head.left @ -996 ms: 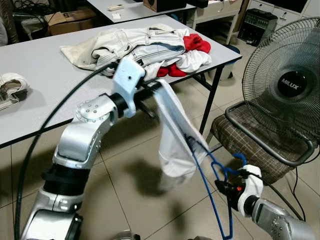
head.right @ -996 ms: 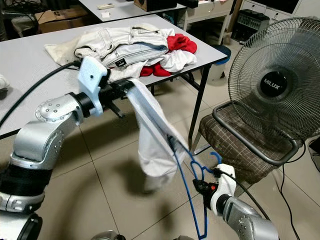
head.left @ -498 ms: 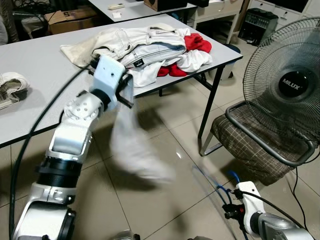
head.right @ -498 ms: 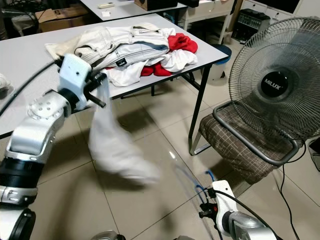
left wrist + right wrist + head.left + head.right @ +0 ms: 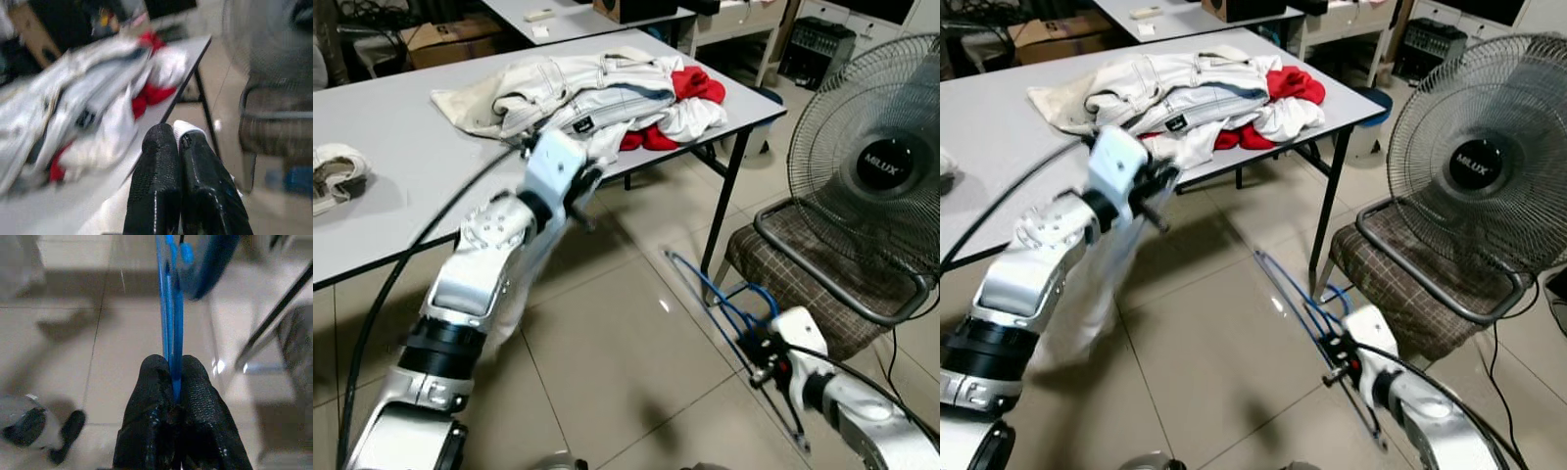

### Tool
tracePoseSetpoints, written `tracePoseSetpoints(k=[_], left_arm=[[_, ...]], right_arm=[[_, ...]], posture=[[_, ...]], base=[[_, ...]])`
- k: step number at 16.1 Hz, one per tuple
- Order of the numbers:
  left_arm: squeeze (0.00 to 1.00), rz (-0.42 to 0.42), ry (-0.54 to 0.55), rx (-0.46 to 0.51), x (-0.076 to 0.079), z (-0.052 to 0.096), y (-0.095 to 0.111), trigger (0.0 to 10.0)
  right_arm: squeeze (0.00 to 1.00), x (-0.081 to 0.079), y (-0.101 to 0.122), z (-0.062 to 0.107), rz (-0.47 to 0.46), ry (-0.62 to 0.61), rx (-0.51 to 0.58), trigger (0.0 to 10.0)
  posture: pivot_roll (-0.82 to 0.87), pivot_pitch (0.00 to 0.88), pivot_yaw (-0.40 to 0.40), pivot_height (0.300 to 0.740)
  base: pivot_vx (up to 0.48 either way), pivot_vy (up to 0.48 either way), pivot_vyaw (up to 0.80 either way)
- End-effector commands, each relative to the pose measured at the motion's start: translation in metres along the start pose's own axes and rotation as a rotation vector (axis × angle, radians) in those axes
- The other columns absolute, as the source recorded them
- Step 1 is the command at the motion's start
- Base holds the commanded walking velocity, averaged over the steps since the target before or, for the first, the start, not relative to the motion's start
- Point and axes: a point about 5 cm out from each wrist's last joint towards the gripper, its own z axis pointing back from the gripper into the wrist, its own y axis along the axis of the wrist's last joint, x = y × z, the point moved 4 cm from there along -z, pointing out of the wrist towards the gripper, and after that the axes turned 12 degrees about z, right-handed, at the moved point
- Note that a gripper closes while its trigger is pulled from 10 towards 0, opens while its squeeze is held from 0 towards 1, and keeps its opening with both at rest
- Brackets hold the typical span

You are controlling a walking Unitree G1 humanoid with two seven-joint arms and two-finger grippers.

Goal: Hang hanger

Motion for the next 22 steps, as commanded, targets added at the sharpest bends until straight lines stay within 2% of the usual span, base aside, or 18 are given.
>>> tracePoseSetpoints(k=[1, 3, 4, 5, 6, 7, 8, 10, 13, 15, 18, 22], left_arm=[[0.00, 0.023, 0.043, -0.029, -0.006, 0.002, -0.014, 0.0], [0.00, 0.140, 0.103, -0.044, -0.008, 0.007, -0.029, 0.0], [0.00, 0.202, 0.152, -0.073, -0.010, 0.013, -0.043, 0.0], [0.00, 0.213, 0.166, -0.085, -0.010, 0.015, -0.048, 0.0], [0.00, 0.210, 0.181, -0.098, -0.007, 0.022, -0.062, 0.7], [0.00, 0.249, 0.191, -0.106, -0.002, 0.029, -0.074, 10.0], [0.00, 0.291, 0.169, -0.098, 0.008, 0.037, -0.084, 10.0], [0.00, 0.291, 0.152, -0.105, 0.020, 0.050, -0.097, 10.0], [0.00, 0.292, 0.143, -0.136, 0.030, 0.068, -0.113, 10.0], [0.00, 0.296, 0.175, -0.192, 0.032, 0.083, -0.126, 10.0], [0.00, 0.342, 0.223, -0.184, 0.026, 0.093, -0.132, 10.0], [0.00, 0.344, 0.192, -0.189, 0.035, 0.094, -0.134, 10.0]], right_arm=[[0.00, 0.000, 0.014, 0.002, 0.061, -0.003, 0.052, 10.0], [0.00, -0.007, 0.031, 0.004, 0.070, 0.013, 0.112, 10.0], [0.00, -0.016, 0.034, 0.005, 0.061, 0.045, 0.116, 10.0], [0.00, -0.019, 0.033, 0.005, 0.063, 0.055, 0.109, 10.0], [0.00, -0.024, 0.027, 0.004, 0.079, 0.057, 0.071, 10.0], [0.00, -0.027, 0.023, 0.002, 0.103, 0.055, 0.047, 10.0], [0.00, -0.031, 0.021, -0.001, 0.123, 0.047, 0.024, 10.0], [0.00, -0.032, 0.022, -0.006, 0.123, 0.024, 0.018, 10.0], [0.00, -0.031, 0.021, -0.008, 0.062, -0.021, 0.022, 10.0], [0.00, -0.024, 0.011, -0.012, 0.008, -0.119, -0.010, 10.0], [0.00, -0.022, 0.017, -0.019, 0.013, -0.115, 0.031, 10.0], [0.00, -0.022, 0.009, -0.019, -0.044, -0.108, 0.009, 10.0]], posture=[[-0.07, 0.003, 0.025, 0.740], [-0.07, 0.001, 0.028, 0.740], [-0.07, 0.000, 0.028, 0.740], [-0.07, 0.000, 0.028, 0.740], [-0.08, 0.000, 0.029, 0.740], [-0.08, 0.000, 0.029, 0.740], [-0.08, 0.000, 0.031, 0.740], [-0.07, 0.000, 0.027, 0.740], [-0.06, 0.000, 0.007, 0.740], [-0.03, 0.000, -0.032, 0.740], [-0.01, 0.000, -0.054, 0.740], [-0.03, 0.000, -0.059, 0.740]], base=[[0.000, 0.000, 0.00], [0.000, 0.000, 0.00], [0.000, 0.000, 0.00], [0.000, 0.000, 0.00], [0.000, 0.000, 0.00], [0.000, 0.000, 0.00], [0.000, 0.000, 0.80], [0.000, 0.000, 0.80], [0.000, 0.000, 0.80], [0.000, 0.000, 0.80], [0.000, 0.000, 0.80], [0.000, 0.000, 0.80]])
